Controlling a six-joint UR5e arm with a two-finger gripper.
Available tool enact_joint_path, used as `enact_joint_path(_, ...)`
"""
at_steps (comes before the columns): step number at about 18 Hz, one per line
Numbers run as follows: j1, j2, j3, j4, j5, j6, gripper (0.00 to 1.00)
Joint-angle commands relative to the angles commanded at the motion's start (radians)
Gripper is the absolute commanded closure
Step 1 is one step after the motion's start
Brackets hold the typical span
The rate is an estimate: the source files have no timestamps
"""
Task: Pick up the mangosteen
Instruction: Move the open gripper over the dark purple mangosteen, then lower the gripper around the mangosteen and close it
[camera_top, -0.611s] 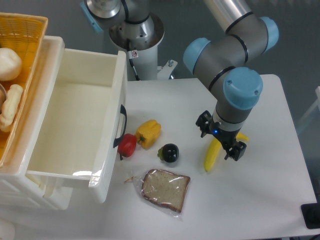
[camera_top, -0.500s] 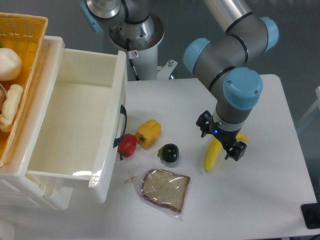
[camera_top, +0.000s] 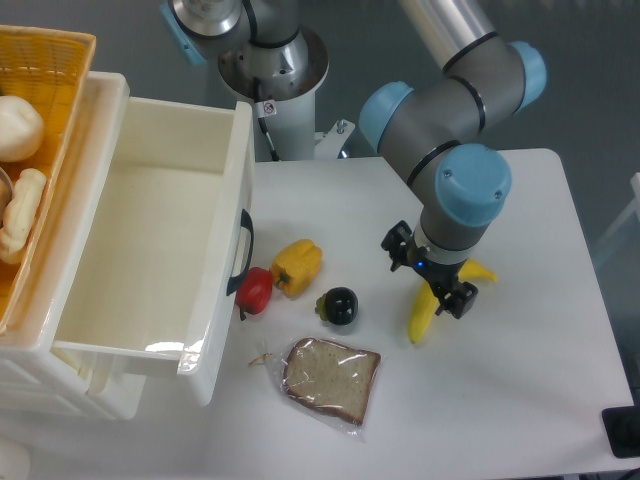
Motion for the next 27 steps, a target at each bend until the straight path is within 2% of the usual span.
enact_joint_path(5, -0.017, 0.014, -0.043, -0.002, -0.008, -0.066, 0.00)
enact_joint_path(8, -0.040, -0.015, -0.045, 0.000, -0.055, -0.178, 0.00)
enact_joint_path(10, -0.041, -0.029, -0.043, 0.000, -0.098, -0.184, 0.00)
enact_joint_path(23, -0.057, -0.080, -0.031, 0.002, -0.098, -0.212, 0.00)
enact_joint_path(27, -0.069, -0.103, -0.032, 0.040, -0.098, -0.261, 0.00)
